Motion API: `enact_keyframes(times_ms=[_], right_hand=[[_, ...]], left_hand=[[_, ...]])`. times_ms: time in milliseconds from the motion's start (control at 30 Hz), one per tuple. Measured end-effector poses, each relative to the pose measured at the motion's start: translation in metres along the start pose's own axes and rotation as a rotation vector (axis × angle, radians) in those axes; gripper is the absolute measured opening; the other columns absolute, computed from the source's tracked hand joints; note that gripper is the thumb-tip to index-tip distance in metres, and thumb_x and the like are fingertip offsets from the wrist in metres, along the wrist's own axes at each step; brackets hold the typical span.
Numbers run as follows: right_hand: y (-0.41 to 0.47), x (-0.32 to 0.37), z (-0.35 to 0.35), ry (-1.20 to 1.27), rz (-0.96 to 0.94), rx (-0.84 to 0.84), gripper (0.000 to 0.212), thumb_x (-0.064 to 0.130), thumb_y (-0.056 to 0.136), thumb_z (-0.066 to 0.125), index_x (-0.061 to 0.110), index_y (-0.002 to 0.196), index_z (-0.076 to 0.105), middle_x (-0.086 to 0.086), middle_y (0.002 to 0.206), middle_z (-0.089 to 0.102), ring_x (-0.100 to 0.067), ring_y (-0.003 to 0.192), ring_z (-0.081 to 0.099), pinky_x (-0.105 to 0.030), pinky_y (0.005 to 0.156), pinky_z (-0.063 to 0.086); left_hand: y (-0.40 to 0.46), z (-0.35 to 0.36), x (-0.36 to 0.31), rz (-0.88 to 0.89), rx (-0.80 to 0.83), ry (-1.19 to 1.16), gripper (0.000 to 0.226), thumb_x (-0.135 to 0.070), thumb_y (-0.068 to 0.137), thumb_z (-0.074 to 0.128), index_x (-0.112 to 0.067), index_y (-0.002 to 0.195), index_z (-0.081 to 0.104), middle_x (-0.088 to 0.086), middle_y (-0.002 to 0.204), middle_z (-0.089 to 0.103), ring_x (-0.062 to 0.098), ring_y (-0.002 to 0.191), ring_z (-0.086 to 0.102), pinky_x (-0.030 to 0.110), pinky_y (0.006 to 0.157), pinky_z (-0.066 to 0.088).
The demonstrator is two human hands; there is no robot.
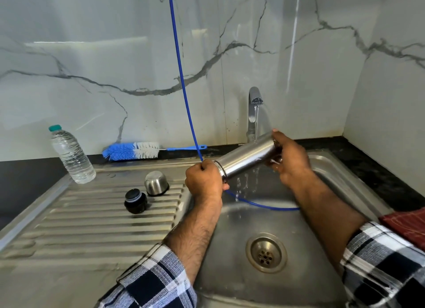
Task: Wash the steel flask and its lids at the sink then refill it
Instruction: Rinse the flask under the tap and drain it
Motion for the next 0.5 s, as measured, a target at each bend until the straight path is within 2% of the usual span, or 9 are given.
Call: enact_keyframes(times_ms=[67, 133, 200, 300, 400, 467, 500], right_hand=[[-0.002, 0.001, -0.003, 0.229, 0.074, 0.15, 0.049, 0.036, 0.09, 0.082, 0.014, 0.129, 0.063, -0.016, 0.127, 0.072, -0.033, 0.117, 0.07, -0.055, 0.099, 0.06], [-0.007, -0.004, 0.003, 0.393, 0.076, 0.196, 0.055, 0.037, 0.089, 0.083, 0.016, 0.133, 0.059, -0.02, 0.131, 0.072, -0.038, 0.12, 0.07, -0.058, 0.103, 0.057], [-0.016, -0.016, 0.018, 0.447, 0.089, 0.112, 0.06, 0.048, 0.085, 0.084, 0.016, 0.13, 0.062, -0.021, 0.125, 0.075, -0.038, 0.113, 0.074, -0.056, 0.099, 0.059], [-0.029, -0.031, 0.035, 0.416, 0.101, 0.007, 0.075, 0.057, 0.075, 0.089, 0.012, 0.129, 0.063, -0.02, 0.116, 0.078, -0.036, 0.1, 0.079, -0.055, 0.089, 0.064], [-0.038, -0.044, 0.042, 0.342, 0.12, -0.025, 0.066, 0.044, 0.079, 0.09, 0.015, 0.131, 0.061, -0.011, 0.112, 0.08, -0.028, 0.094, 0.08, -0.047, 0.084, 0.066], [-0.044, -0.054, 0.049, 0.253, 0.149, -0.058, 0.07, 0.036, 0.076, 0.094, 0.015, 0.132, 0.058, -0.009, 0.11, 0.079, -0.027, 0.091, 0.08, -0.046, 0.084, 0.066], [-0.046, -0.055, 0.052, 0.223, 0.157, -0.073, 0.07, 0.032, 0.074, 0.095, 0.014, 0.13, 0.058, -0.01, 0.108, 0.079, -0.028, 0.09, 0.08, -0.047, 0.084, 0.066]], left_hand=[[0.004, 0.002, 0.003, -0.067, 0.027, -0.07, 0.026, -0.022, 0.105, 0.056, -0.005, 0.089, 0.066, 0.016, 0.087, 0.071, 0.026, 0.048, 0.064, 0.03, 0.041, 0.055], [0.001, 0.006, 0.005, -0.114, 0.069, -0.11, 0.026, -0.023, 0.107, 0.054, -0.001, 0.101, 0.067, 0.023, 0.095, 0.074, 0.032, 0.056, 0.067, 0.026, 0.037, 0.05], [-0.007, 0.012, 0.008, -0.121, 0.104, -0.122, 0.027, -0.022, 0.107, 0.051, 0.0, 0.099, 0.065, 0.027, 0.093, 0.073, 0.035, 0.054, 0.065, 0.024, 0.034, 0.045], [-0.013, 0.017, 0.011, -0.086, 0.1, -0.063, 0.033, -0.023, 0.107, 0.049, -0.006, 0.08, 0.061, 0.027, 0.081, 0.072, 0.037, 0.049, 0.065, 0.026, 0.033, 0.046], [-0.006, 0.014, 0.011, 0.078, 0.039, 0.075, 0.046, -0.037, 0.106, 0.049, -0.007, 0.075, 0.065, 0.02, 0.078, 0.072, 0.04, 0.057, 0.071, 0.045, 0.049, 0.061], [-0.004, 0.012, 0.008, 0.307, -0.023, 0.228, 0.055, -0.043, 0.104, 0.046, 0.0, 0.081, 0.072, 0.024, 0.081, 0.073, 0.045, 0.072, 0.07, 0.049, 0.064, 0.06], [-0.005, 0.012, 0.007, 0.418, -0.035, 0.271, 0.056, -0.041, 0.103, 0.045, 0.002, 0.081, 0.072, 0.026, 0.08, 0.072, 0.047, 0.074, 0.067, 0.047, 0.064, 0.056]])
Point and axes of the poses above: each hand's wrist, its own y-axis towards the middle knuckle, its own z-axis out of the palm, x = y × z, the point moved 1 cm from there along y, towards the middle knuckle
